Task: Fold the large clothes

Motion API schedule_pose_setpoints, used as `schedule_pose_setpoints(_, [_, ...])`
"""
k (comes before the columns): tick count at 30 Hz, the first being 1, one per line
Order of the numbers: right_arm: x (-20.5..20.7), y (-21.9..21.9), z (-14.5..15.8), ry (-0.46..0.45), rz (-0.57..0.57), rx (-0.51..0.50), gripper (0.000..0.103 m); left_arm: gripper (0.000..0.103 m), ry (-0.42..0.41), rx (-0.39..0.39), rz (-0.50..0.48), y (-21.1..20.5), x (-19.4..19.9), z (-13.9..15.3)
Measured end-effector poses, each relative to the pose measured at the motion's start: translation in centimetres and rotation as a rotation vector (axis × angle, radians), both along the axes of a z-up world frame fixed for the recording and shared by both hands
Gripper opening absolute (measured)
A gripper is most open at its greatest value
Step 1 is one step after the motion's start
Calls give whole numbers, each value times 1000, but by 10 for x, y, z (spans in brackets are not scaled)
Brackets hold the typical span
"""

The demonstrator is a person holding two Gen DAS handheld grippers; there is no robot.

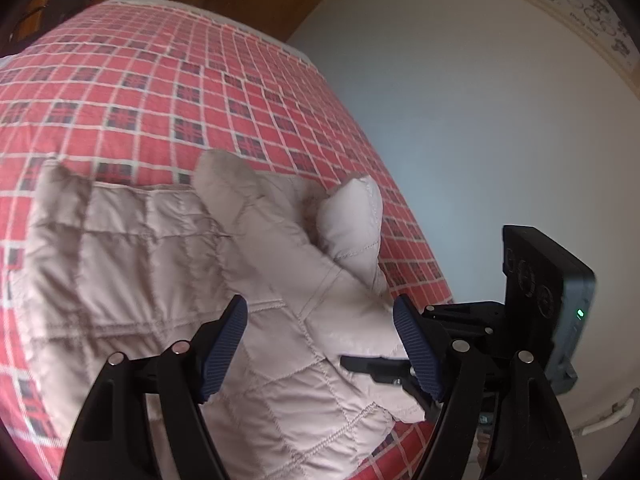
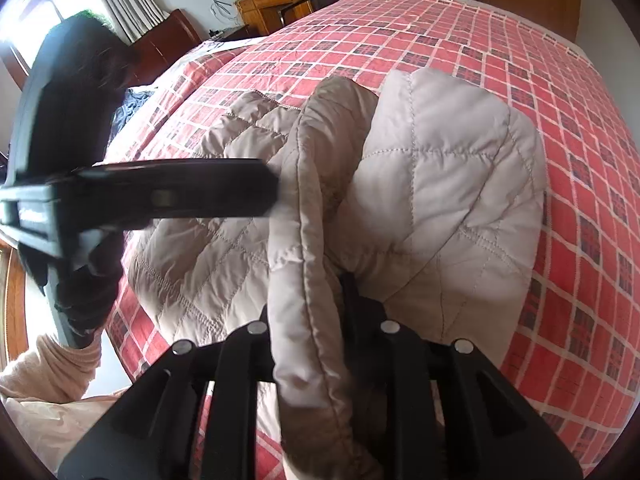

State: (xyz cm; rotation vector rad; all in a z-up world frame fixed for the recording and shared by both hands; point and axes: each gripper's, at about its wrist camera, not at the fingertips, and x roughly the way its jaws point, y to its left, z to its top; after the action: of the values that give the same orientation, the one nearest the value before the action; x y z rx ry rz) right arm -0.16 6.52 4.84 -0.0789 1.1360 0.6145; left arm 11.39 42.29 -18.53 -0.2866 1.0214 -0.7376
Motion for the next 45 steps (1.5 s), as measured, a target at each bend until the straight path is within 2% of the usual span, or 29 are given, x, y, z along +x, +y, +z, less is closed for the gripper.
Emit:
schedule_pose_setpoints(4, [-7,2,1,-27,12,9,28,75,48,10,-38,-22,18,-10])
schedule_pose_setpoints(8, [-12,2,2,-39,12,21,32,76,52,42,-80,-48,22,-10])
schedule_pose_setpoints(11, [-13,0,4,-41,13,48,37,73,77,70,-68,-59,31,-16])
schedule_pose_setpoints(12, [-14,-1,5,-44,11,53,37,70,92,85,-55,-61,36,-20])
schedule_pose_setpoints(13, [-16,-3,8,-49,4,56,38,60,103,94,-44,-62,38,-25])
schedule_pose_setpoints(16, [-23,-16,23,-54,-26,104,39,41,142,65,-32,-60,45,-34])
schedule_pose_setpoints(20, [-37,-48,49,-57,-51,204,45,25,118,26,-39,-49,38,-36])
schedule_pose_setpoints(23, [-43,-85,60,-81,-151,237,47,19,91,-11,-58,-43,34,-34])
schedule_pose_setpoints(26, [-39,-115,51,-76,-280,199,48,14,66,-49,-78,-40,28,-28])
schedule_pose_setpoints(31, [-28,-136,23,8,-339,258,48,12,-23,-136,-161,-37,11,13])
schedule_pose_setpoints(33, [-26,-132,20,21,-320,287,49,12,-76,-148,-169,-28,4,32])
schedule_pose_setpoints(35, [-29,-130,19,29,-294,320,54,12,-113,-167,-166,-10,-1,49])
schedule_pose_setpoints(38, [-28,-115,21,27,-249,324,56,12,-149,-180,-149,18,-5,62])
schedule_pose_setpoints(41, [-30,-96,18,46,-190,330,56,12,-156,-176,-119,56,-10,61])
schedule_pose_setpoints(45, [-29,-73,10,74,-138,310,58,13,-114,-196,-82,103,-1,36])
